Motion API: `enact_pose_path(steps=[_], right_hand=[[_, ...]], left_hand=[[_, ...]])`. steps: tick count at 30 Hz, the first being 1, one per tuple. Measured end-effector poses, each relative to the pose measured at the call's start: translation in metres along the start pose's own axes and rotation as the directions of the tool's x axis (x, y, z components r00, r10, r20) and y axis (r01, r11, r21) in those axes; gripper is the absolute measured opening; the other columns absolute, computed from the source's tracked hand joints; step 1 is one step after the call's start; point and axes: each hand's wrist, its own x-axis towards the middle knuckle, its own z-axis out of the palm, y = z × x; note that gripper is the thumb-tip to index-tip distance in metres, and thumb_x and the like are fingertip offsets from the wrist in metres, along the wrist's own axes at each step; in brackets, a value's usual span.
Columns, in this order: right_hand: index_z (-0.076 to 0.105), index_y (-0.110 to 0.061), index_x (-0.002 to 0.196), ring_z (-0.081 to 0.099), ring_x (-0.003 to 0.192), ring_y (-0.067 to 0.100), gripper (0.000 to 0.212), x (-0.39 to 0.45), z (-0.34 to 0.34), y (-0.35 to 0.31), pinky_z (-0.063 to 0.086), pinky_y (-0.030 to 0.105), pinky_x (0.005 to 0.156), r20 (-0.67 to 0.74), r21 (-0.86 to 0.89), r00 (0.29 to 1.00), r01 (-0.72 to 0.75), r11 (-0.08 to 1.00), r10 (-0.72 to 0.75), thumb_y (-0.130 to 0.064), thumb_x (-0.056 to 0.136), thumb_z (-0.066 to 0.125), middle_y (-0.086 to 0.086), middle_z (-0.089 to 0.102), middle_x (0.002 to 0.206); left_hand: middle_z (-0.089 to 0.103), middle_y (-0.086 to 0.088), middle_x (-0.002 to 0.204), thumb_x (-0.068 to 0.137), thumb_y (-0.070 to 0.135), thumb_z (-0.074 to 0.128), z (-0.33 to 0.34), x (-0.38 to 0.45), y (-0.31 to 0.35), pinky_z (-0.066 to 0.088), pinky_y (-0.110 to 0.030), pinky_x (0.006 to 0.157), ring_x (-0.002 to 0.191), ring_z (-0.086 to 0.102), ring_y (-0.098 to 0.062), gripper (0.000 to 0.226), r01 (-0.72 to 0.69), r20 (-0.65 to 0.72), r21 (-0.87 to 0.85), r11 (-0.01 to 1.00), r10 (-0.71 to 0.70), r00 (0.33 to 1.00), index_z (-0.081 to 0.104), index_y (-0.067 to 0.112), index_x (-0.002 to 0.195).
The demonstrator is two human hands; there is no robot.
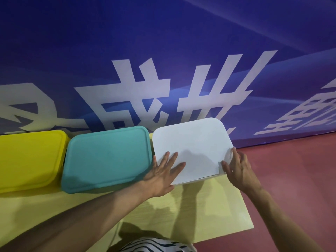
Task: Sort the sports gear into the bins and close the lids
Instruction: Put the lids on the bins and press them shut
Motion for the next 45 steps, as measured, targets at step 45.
enact_pose_path(steps=[45], right_hand=[[0.009,-0.014,0.158,0.053,0.12,0.038,0.123,0.005,-0.004,0.001,0.05,0.051,0.103,0.318,-0.026,0.941,-0.117,0.993,0.119,-0.082,0.068,0.06,0.024,0.021,0.15]], left_hand=[[-0.031,-0.01,0.165,0.101,0.007,0.048,0.016,0.014,0.005,0.001,-0.083,0.11,0.149,-0.029,-0.045,0.096,-0.006,0.014,0.121,0.993,0.004,1.0,-0.019,0.048,0.155]])
